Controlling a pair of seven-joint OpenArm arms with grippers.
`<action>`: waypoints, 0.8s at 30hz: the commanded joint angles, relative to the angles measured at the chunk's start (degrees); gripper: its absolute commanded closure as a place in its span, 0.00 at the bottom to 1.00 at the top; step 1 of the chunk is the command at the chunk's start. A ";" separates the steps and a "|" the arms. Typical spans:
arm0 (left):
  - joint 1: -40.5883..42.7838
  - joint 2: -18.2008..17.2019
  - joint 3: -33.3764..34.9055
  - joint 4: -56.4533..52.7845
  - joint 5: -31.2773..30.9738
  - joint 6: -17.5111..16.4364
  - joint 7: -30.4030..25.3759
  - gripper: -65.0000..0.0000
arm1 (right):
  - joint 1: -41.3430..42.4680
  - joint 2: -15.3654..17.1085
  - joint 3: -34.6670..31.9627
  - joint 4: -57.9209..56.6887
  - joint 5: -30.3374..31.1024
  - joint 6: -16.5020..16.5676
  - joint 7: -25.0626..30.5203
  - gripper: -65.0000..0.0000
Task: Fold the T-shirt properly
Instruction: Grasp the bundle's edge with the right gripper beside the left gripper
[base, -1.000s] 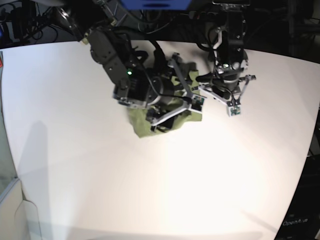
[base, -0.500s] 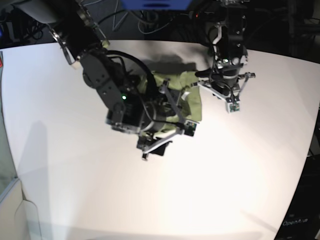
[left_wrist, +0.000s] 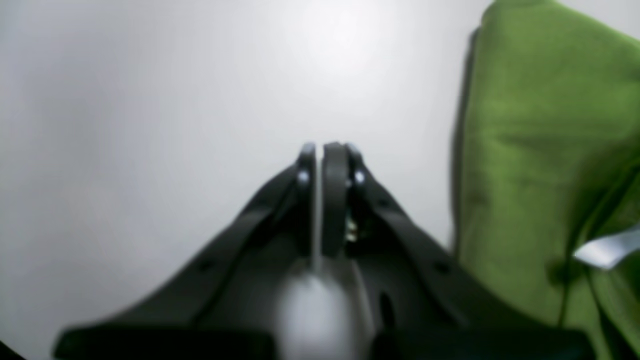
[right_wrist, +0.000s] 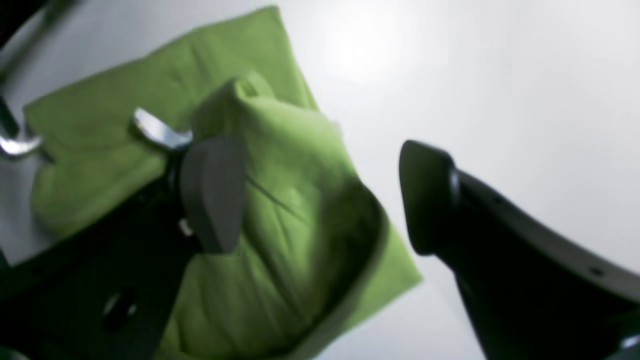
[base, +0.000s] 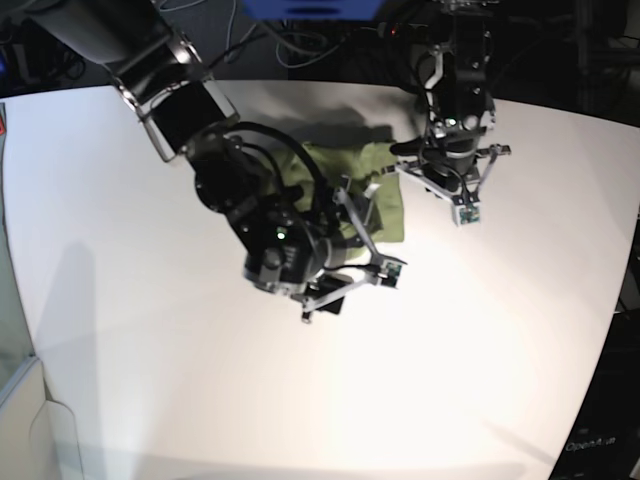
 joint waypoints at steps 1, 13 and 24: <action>0.75 0.21 0.03 -0.48 -0.71 -0.17 4.68 0.97 | 1.37 -0.80 0.20 -0.25 0.49 0.38 1.31 0.28; 0.31 0.30 0.03 -0.48 -0.71 -0.17 4.59 0.97 | 1.02 -1.51 0.20 -2.36 0.49 0.38 1.92 0.29; 0.31 0.30 0.03 -0.48 -0.80 -0.17 4.59 0.97 | 0.14 -0.98 0.02 -2.36 0.49 0.38 2.01 1.00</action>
